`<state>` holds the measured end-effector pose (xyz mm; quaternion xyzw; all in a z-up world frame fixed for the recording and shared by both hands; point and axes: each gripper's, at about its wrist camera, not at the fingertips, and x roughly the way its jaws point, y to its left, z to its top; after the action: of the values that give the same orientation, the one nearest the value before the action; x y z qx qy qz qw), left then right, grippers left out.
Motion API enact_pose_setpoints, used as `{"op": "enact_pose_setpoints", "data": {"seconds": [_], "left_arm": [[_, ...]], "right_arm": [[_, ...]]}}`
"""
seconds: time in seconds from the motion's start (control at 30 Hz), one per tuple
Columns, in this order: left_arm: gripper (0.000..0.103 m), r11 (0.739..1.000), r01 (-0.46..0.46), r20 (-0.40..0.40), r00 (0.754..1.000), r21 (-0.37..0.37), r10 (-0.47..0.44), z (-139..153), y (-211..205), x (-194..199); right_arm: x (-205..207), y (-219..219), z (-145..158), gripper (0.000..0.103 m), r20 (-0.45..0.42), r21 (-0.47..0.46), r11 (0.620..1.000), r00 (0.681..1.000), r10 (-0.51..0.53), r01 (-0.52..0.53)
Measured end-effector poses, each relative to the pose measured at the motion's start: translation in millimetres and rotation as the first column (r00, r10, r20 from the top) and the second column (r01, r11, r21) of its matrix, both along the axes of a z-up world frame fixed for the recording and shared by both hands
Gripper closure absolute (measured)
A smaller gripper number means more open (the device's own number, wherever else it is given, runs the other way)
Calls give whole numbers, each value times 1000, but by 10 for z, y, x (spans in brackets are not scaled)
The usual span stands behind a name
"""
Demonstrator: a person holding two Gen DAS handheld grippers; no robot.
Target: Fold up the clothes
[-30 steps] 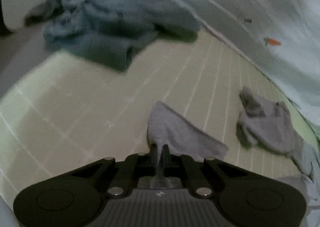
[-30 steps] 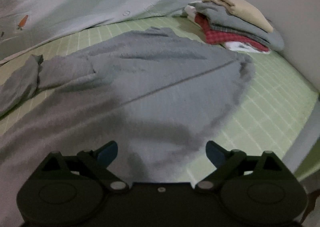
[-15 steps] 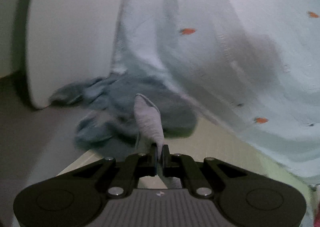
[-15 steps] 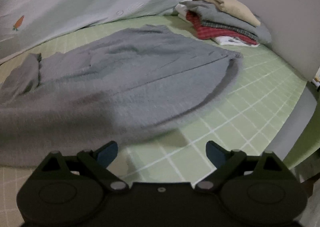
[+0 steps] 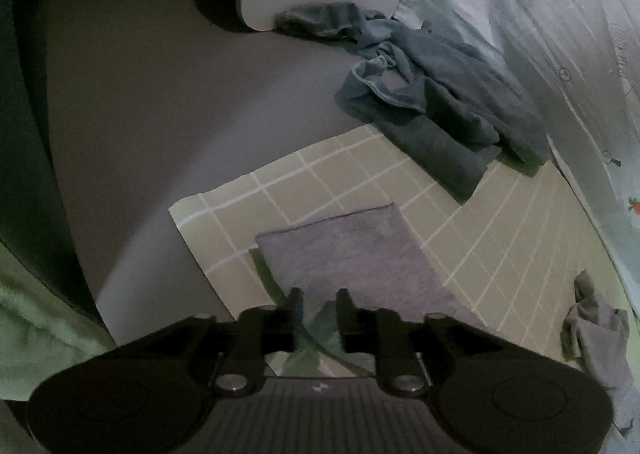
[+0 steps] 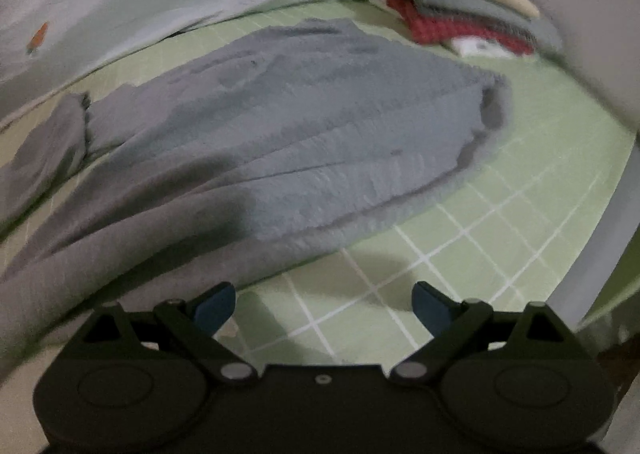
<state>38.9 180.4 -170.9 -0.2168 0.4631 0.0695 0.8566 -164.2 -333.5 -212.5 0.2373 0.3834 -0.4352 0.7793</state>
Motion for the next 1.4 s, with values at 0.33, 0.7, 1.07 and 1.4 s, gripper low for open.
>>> {"op": "enact_pose_setpoints", "data": {"seconds": [0.33,0.7,1.07,1.4], "left_arm": [[59,1000,19,34,999,-9,-19,-2,-41,109],[66,999,17,-5,1000,27,-17,-192,-116,344],[99,999,37,176,984,-31,-31,437,-146,707],[90,991,112,307,943,79,-131,1008,-471,1096]], "right_arm": [[-10,-229,-14,6,111,90,987,984,-140,130],[264,-222,41,87,66,36,998,997,48,-51],[31,-475,829,102,394,17,999,919,-35,31],[-87,-723,1464,102,499,-104,984,864,-73,144]]}}
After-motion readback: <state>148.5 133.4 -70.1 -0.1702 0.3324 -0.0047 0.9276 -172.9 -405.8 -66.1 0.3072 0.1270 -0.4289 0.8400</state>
